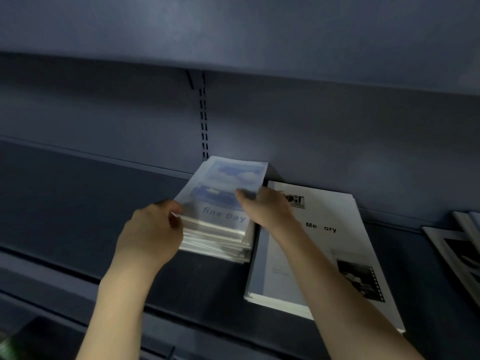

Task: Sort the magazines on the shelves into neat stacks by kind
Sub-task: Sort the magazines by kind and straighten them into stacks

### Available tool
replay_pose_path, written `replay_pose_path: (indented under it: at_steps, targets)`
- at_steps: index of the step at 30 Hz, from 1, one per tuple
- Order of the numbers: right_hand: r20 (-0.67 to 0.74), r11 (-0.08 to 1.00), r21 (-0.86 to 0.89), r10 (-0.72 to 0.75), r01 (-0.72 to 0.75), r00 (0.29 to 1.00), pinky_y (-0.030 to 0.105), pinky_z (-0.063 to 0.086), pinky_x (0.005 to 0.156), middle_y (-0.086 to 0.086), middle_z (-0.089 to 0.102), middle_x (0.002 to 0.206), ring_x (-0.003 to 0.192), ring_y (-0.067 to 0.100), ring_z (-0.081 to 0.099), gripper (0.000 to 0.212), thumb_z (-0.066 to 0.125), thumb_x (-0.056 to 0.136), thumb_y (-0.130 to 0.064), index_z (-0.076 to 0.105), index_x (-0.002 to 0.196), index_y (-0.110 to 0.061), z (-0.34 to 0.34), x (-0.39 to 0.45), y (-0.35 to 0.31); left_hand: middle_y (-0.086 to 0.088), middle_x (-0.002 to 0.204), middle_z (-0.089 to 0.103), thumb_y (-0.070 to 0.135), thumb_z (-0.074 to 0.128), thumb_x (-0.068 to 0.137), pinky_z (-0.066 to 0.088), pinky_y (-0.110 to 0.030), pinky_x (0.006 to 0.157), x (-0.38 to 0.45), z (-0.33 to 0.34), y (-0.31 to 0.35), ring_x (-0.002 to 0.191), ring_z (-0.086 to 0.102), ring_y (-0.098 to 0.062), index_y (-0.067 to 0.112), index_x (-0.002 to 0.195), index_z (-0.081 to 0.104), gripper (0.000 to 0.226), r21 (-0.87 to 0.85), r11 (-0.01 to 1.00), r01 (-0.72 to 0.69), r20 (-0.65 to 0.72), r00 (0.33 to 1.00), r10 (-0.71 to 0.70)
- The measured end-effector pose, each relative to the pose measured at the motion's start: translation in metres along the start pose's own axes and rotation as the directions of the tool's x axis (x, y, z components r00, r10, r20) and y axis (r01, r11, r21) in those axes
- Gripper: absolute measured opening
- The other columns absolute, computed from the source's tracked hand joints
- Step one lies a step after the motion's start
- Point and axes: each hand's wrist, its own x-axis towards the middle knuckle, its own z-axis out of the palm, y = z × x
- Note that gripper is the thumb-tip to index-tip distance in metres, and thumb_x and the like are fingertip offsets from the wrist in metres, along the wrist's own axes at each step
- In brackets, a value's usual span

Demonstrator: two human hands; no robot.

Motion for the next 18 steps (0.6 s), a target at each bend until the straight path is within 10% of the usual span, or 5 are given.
replay_pose_path:
  at_steps: [9, 18]
  targets:
    - [-0.042, 0.976, -0.217, -0.002, -0.007, 0.999, 0.035, 0.041, 0.075, 0.016, 0.061, 0.115, 0.107, 0.032, 0.058, 0.075, 0.024, 0.09, -0.068, 0.055, 0.119, -0.005, -0.001, -0.002, -0.001, -0.003, 0.095, 0.065, 0.012, 0.044, 0.09, 0.036, -0.026, 0.061, -0.004, 0.004, 0.004, 0.077, 0.054, -0.02, 0.023, 0.107, 0.06, 0.026, 0.04, 0.999, -0.014, -0.018, 1.0, 0.015]
    - [-0.135, 0.987, -0.156, -0.069, 0.048, 0.988, 0.033, 0.043, 0.079, 0.011, 0.061, 0.115, 0.107, 0.032, 0.056, 0.043, 0.041, 0.094, -0.047, 0.055, 0.111, -0.01, -0.054, -0.053, 0.051, -0.009, 0.078, 0.067, 0.013, 0.049, 0.091, 0.043, -0.033, 0.062, -0.014, 0.034, 0.063, 0.07, 0.061, -0.028, 0.009, 0.086, 0.064, 0.016, -0.05, 0.97, -0.238, -0.147, 0.962, 0.229]
